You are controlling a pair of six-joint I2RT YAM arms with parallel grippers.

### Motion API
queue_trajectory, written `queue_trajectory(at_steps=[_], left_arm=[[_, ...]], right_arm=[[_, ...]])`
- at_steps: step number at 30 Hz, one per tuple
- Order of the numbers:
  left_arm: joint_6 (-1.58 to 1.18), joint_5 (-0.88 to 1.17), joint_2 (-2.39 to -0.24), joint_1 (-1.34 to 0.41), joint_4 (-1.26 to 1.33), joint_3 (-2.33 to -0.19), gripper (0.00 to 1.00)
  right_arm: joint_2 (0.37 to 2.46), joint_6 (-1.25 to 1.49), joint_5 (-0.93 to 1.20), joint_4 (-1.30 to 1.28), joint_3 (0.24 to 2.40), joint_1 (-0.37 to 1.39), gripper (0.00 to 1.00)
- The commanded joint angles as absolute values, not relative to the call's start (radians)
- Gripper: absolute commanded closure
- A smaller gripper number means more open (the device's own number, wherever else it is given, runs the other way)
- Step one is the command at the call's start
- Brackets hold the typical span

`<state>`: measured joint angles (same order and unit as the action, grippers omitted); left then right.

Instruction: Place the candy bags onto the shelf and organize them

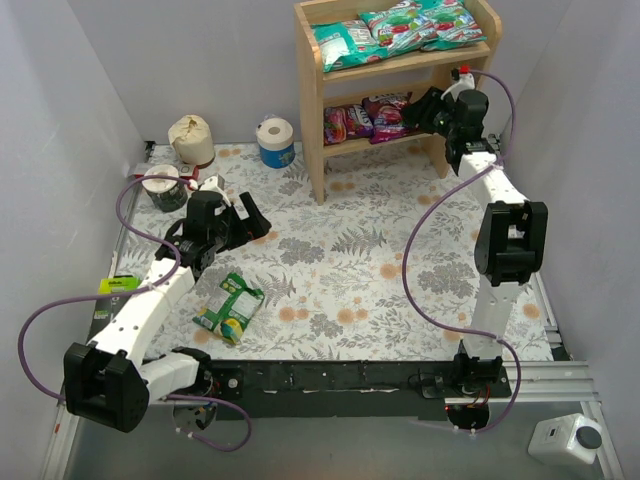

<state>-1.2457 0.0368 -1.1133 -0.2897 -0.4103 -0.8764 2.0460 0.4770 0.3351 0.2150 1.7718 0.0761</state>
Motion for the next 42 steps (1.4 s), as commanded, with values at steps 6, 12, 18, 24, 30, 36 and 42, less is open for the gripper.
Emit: queue_trajectory(at_steps=[6,12,18,24,30,36,42], left_arm=[[-1.244,0.021,-1.117,-0.284,-0.413,-0.871,0.02],[-1.244,0.018,-1.114,-0.284,-0.413,-0.871,0.02],[-1.246,0.015,-1.108,-0.284,-0.411,-0.871,0.02],[-1.243,0.014,-1.108,-0.284,-0.411,-0.87,0.02],[-1.243,0.015,-1.108,-0.284,-0.413,-0.871,0.02],[-1.243,0.017,-1.106,-0.285,-0.411,-0.873,0.02],[-1.243,0.021,-1.104,-0.284,-0.411,-0.871,0.02]], right_arm=[[1.833,0.552,0.27,0.627,1.468,0.094,0.48],[1.798,0.546,0.238,0.675,1.414,0.095,0.45],[1.818,0.471,0.19,0.574,1.492,0.095,0.31],[1.832,0.422,0.146,0.502,1.525,0.095,0.25],[1.769,0.387,0.101,0.476,1.493,0.095,0.25],[1.652,0.396,0.109,0.356,1.393,0.098,0.26],[1.525,0.488,0.13,0.321,1.25,0.097,0.26]])
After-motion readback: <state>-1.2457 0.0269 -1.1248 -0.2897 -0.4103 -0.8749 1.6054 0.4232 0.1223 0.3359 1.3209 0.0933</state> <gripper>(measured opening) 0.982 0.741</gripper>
